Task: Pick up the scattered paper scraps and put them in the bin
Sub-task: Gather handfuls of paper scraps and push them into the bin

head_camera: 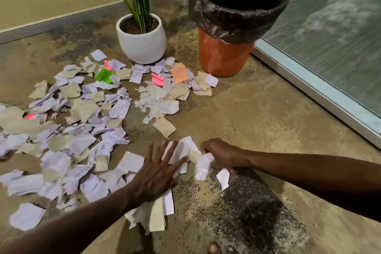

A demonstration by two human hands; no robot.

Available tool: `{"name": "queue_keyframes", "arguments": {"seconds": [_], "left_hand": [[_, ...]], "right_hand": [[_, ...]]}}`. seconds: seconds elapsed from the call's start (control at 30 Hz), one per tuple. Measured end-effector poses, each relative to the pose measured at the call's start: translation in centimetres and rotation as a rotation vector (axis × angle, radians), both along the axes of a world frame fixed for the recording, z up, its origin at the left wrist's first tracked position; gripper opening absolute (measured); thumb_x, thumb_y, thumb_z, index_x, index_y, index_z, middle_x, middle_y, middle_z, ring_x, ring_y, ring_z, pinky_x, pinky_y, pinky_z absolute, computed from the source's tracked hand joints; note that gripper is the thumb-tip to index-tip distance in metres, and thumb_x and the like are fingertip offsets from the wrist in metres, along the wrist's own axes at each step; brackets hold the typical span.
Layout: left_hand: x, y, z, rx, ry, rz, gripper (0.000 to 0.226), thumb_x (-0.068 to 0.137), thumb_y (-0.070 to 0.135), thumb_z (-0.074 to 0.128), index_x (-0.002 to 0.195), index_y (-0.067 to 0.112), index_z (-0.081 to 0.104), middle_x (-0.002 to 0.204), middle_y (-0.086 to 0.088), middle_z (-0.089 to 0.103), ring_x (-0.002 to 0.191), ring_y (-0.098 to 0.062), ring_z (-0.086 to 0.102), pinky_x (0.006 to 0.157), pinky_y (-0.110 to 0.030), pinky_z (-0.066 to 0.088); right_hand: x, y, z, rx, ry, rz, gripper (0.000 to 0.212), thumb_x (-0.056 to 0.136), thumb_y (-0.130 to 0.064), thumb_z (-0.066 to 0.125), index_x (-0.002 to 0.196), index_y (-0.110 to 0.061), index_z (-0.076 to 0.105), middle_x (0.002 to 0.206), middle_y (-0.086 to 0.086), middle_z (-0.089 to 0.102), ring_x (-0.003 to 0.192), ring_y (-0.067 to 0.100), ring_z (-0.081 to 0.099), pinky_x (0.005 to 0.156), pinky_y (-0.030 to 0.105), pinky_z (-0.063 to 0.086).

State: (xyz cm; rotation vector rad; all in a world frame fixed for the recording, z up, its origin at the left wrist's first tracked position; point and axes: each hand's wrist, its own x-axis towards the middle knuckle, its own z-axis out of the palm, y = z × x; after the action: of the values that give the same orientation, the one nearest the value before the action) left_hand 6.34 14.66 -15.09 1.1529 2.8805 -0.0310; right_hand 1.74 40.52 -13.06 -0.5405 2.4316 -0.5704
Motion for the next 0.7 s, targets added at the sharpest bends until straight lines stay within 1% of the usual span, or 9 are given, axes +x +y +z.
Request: {"name": "queue_keyframes", "arguments": {"seconds": [0.03, 0.1, 0.17, 0.23, 0.33, 0.4, 0.5, 0.63, 0.7], "left_hand": [[-1.0, -0.6, 0.3, -0.030, -0.003, 0.050, 0.062, 0.092, 0.062, 0.037, 0.148, 0.034, 0.034, 0.160, -0.021, 0.016, 0.145, -0.045, 0.018, 0.110, -0.071, 0.014], [-2.3, -1.9, 0.9, -0.054, -0.028, 0.164, 0.065, 0.090, 0.057, 0.046, 0.147, 0.030, 0.032, 0.159, -0.023, 0.014, 0.146, -0.042, 0.008, 0.114, -0.065, 0.004], [-2.4, -2.8, 1.8, -0.009, -0.069, 0.223, 0.067, 0.094, 0.065, 0.029, 0.150, 0.028, 0.025, 0.161, -0.021, 0.010, 0.148, -0.035, -0.002, 0.118, -0.056, -0.005], [-1.3, -2.9, 2.8, 0.060, -0.136, 0.140, 0.075, 0.091, 0.074, 0.019, 0.149, 0.027, 0.030, 0.161, -0.017, 0.013, 0.149, -0.034, 0.004, 0.119, -0.058, 0.005], [0.8, -2.8, 3.6, 0.055, -0.201, -0.135, 0.080, 0.085, 0.080, 0.036, 0.147, 0.030, 0.035, 0.160, -0.011, 0.020, 0.147, -0.031, 0.017, 0.116, -0.058, 0.019], [1.9, -2.7, 3.6, 0.003, -0.190, -0.258, 0.085, 0.080, 0.084, 0.039, 0.146, 0.031, 0.037, 0.158, -0.010, 0.026, 0.145, -0.030, 0.024, 0.115, -0.056, 0.020], [2.6, -2.9, 3.7, -0.109, -0.177, -0.395, 0.081, 0.079, 0.086, 0.032, 0.145, 0.038, 0.035, 0.155, -0.013, 0.030, 0.142, -0.031, 0.025, 0.115, -0.055, 0.020], [2.6, -4.3, 3.1, -0.150, -0.180, -0.441, 0.058, 0.090, 0.075, 0.033, 0.132, 0.037, 0.048, 0.147, -0.014, 0.040, 0.135, -0.031, 0.038, 0.107, -0.053, 0.038], [2.2, -4.9, 3.0, -0.146, -0.164, -0.413, 0.048, 0.095, 0.066, 0.036, 0.129, 0.035, 0.049, 0.143, -0.013, 0.046, 0.129, -0.028, 0.045, 0.103, -0.047, 0.043]], "right_hand": [[0.0, -1.0, 0.0, -0.052, -0.010, -0.091, 0.027, 0.074, -0.007, 0.074, 0.087, -0.018, 0.053, 0.089, 0.004, 0.058, 0.082, 0.026, 0.061, 0.060, 0.031, 0.046], [-0.5, -2.5, 0.8, -0.177, -0.078, -0.283, 0.031, 0.075, -0.005, 0.080, 0.094, -0.019, 0.059, 0.092, 0.008, 0.066, 0.083, 0.025, 0.067, 0.068, 0.035, 0.056], [-1.5, -2.7, 2.2, -0.216, -0.134, -0.292, 0.042, 0.072, -0.017, 0.087, 0.103, -0.019, 0.058, 0.095, 0.007, 0.067, 0.081, 0.021, 0.066, 0.072, 0.037, 0.057], [-2.5, -1.5, 3.8, -0.100, -0.191, -0.058, 0.045, 0.069, -0.029, 0.090, 0.099, -0.019, 0.056, 0.089, -0.001, 0.064, 0.076, 0.015, 0.062, 0.066, 0.031, 0.052], [-2.2, -0.1, 5.1, 0.127, -0.324, 0.251, 0.051, 0.065, -0.028, 0.092, 0.098, -0.011, 0.058, 0.079, -0.008, 0.058, 0.071, 0.011, 0.055, 0.065, 0.023, 0.044], [-0.8, 0.3, 4.6, 0.234, -0.285, 0.413, 0.049, 0.064, -0.022, 0.092, 0.097, -0.010, 0.057, 0.081, -0.008, 0.054, 0.070, 0.010, 0.050, 0.059, 0.012, 0.036], [0.9, 0.5, 3.2, 0.264, -0.141, 0.574, 0.037, 0.068, -0.013, 0.087, 0.094, -0.009, 0.062, 0.092, -0.002, 0.053, 0.082, 0.015, 0.049, 0.057, 0.021, 0.028], [0.6, -0.2, 2.8, 0.356, -0.138, 0.619, 0.024, 0.077, -0.002, 0.077, 0.100, -0.007, 0.071, 0.099, 0.010, 0.070, 0.090, 0.027, 0.066, 0.063, 0.028, 0.041], [0.4, -0.7, 2.8, 0.442, -0.123, 0.681, 0.025, 0.078, -0.002, 0.076, 0.102, -0.010, 0.074, 0.100, 0.008, 0.073, 0.090, 0.024, 0.067, 0.070, 0.031, 0.050]]}}
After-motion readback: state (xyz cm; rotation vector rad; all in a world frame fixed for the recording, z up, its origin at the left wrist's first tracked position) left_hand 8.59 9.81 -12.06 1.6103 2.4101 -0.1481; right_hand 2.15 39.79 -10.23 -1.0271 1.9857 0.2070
